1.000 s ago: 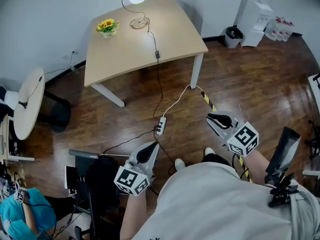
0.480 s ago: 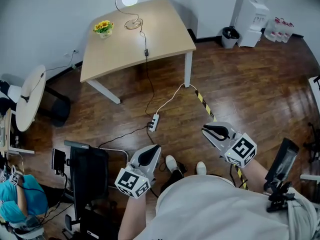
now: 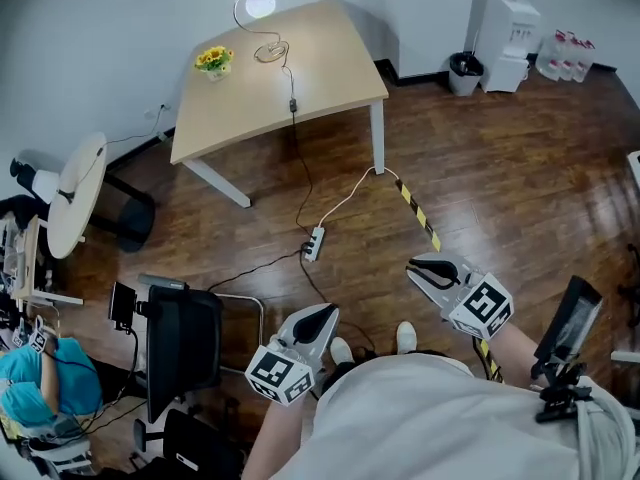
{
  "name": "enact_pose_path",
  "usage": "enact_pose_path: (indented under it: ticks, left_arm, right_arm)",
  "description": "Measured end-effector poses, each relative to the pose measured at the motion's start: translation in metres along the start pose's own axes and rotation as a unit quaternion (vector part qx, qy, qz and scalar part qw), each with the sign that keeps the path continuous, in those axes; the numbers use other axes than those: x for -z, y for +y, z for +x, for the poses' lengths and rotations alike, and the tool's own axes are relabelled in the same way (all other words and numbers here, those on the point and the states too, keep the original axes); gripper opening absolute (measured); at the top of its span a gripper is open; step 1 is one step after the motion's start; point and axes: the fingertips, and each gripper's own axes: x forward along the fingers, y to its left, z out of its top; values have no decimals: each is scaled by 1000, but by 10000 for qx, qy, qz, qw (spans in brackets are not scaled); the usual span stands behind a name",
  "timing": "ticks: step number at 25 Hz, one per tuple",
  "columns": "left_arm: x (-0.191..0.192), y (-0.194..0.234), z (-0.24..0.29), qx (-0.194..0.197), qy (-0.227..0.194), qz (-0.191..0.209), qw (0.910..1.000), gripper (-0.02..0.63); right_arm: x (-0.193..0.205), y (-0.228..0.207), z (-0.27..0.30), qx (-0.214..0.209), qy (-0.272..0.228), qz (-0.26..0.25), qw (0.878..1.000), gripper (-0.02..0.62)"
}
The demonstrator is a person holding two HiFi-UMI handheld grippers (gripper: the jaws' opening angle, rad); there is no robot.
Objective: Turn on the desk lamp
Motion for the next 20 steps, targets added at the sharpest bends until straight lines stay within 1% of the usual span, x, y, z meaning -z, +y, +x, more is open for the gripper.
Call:
enact_pose_path:
  ticks: [2,6,10,13,16,20]
  left_arm:
    - [-3,-3,-1,138,25,118,9998,15]
    - [-11,-2,-12,215,-96,287,9993,15]
    - [-11,3,-25,239,-113,323,9991,17]
    - [-9,7,-32,204,-103,270,9994,17]
    - [-10,5,-37,197,-85,283,9994,16]
    - [-7,7,-41,212,-130,309,9992,17]
  right_arm:
    - [-9,1,-2,132,-74,22,9999,35]
    - [-14,14,-6,263,-73,49,9996,35]
    - [-18,25,0,247,-52,-50,9997,35]
    - [-20,30,2,282,-7,-128,9995,35]
    - [-19,36,4,342,27,-130,9993,35]
    - [-22,43,7,312,27,-240,9992,35]
